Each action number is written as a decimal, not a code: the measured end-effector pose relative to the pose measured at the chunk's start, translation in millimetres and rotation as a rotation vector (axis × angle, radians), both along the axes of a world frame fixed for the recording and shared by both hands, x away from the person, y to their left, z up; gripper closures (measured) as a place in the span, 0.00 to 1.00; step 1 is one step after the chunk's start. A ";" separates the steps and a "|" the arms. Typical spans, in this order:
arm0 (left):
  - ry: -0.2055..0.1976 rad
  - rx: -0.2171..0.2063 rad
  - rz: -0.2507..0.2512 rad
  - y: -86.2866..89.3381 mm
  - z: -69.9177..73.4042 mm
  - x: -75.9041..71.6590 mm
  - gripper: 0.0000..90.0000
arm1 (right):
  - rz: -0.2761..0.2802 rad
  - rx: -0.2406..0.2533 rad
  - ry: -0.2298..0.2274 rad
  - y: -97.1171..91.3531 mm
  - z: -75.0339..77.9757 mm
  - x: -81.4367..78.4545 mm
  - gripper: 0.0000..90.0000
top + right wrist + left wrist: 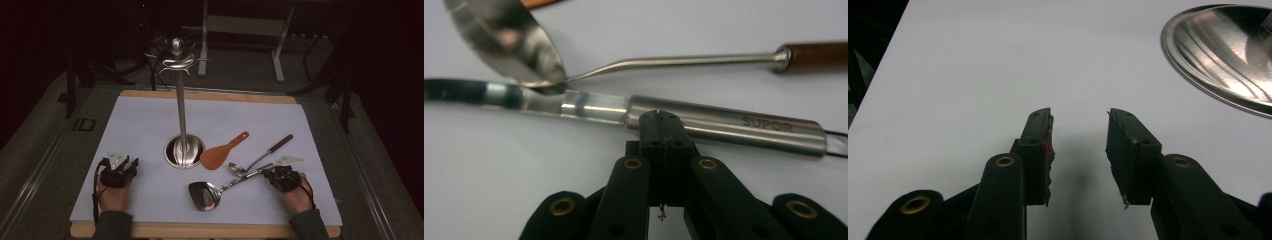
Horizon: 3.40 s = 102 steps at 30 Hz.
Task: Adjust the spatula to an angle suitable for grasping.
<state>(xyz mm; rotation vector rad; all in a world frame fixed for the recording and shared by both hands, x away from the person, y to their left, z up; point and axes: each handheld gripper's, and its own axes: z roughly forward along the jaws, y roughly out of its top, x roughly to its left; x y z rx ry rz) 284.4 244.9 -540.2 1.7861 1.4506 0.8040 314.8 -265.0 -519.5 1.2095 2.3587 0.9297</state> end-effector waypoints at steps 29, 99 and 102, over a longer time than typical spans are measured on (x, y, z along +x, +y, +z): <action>-0.003 0.002 0.002 -0.2 0.0 -0.3 0.71 | 0.125 0.105 -0.096 75.7 11.7 -22.0 1.00; -0.006 0.001 0.007 0.1 0.1 -0.7 0.69 | -0.374 -0.057 0.028 -2.5 -4.9 19.6 0.36; -0.006 -0.001 0.008 0.1 0.1 -0.8 0.69 | -0.373 -0.060 0.038 -10.0 -2.4 23.0 0.44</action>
